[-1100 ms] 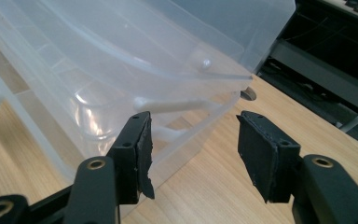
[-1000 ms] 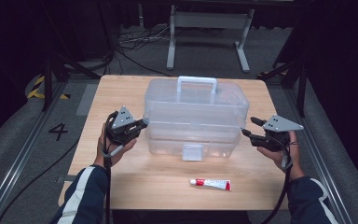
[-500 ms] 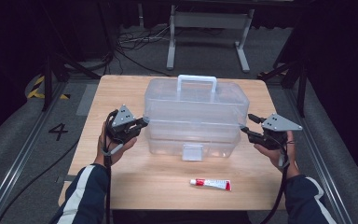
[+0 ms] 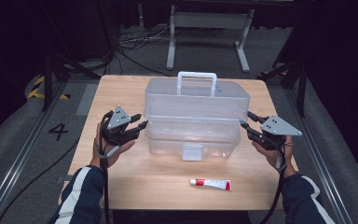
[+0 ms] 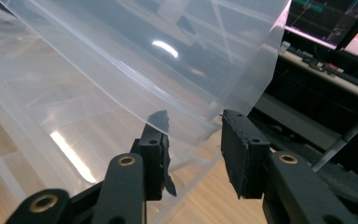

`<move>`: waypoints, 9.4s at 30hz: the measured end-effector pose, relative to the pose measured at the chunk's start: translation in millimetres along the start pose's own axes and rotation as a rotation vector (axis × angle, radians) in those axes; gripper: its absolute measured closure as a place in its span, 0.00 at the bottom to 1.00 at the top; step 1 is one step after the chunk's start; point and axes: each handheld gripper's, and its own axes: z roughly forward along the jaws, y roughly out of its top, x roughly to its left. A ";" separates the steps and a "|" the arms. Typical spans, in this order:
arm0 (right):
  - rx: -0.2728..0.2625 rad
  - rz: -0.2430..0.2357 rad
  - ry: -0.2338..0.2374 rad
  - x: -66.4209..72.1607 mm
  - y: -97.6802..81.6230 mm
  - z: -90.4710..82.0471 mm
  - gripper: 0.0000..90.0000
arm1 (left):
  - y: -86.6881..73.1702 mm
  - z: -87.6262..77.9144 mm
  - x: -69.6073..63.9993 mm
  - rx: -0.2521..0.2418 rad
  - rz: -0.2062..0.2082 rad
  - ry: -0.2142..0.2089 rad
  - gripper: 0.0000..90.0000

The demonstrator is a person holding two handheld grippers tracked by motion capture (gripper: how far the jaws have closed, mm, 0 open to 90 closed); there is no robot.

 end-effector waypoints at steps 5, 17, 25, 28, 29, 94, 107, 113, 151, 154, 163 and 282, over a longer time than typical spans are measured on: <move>-0.024 -0.008 -0.049 1.3 3.9 0.2 0.73 | -5.6 -9.2 -2.3 0.005 -0.002 -0.029 0.56; -0.030 0.059 -0.111 -1.7 17.2 4.2 0.79 | -21.1 -16.8 -40.3 0.059 0.071 -0.166 0.43; -0.016 0.077 -0.150 -3.7 23.5 8.4 0.81 | -16.6 1.3 -59.6 0.098 0.146 -0.201 0.43; -0.011 0.075 -0.167 -3.7 26.9 9.8 0.81 | -14.9 5.9 -66.3 0.101 0.167 -0.216 0.42; -0.013 0.076 -0.171 -3.8 27.3 10.3 0.82 | -14.4 8.2 -67.6 0.104 0.174 -0.218 0.42; -0.018 0.089 -0.286 -39.7 71.3 51.5 0.93 | -8.6 61.1 -57.1 0.240 0.246 -0.217 0.70; 0.009 0.058 -0.290 -49.0 78.0 62.1 0.94 | -7.3 61.2 -52.9 0.250 0.275 -0.250 0.74; 0.014 0.067 -0.284 -53.2 79.9 66.2 0.95 | -7.7 61.2 -52.3 0.247 0.282 -0.254 0.74; 0.039 0.124 -0.263 -69.5 87.4 82.9 0.95 | -9.0 61.4 -51.4 0.233 0.293 -0.261 0.75; 0.036 0.133 -0.263 -70.6 86.9 84.4 0.95 | -9.5 61.2 -51.3 0.229 0.293 -0.261 0.75; 0.038 0.175 -0.246 -80.4 88.6 93.8 0.95 | -9.6 61.7 -50.7 0.226 0.296 -0.266 0.75; 0.295 0.204 -0.151 -132.6 78.6 211.5 0.92 | -20.2 49.7 -42.9 0.199 0.302 -0.310 0.77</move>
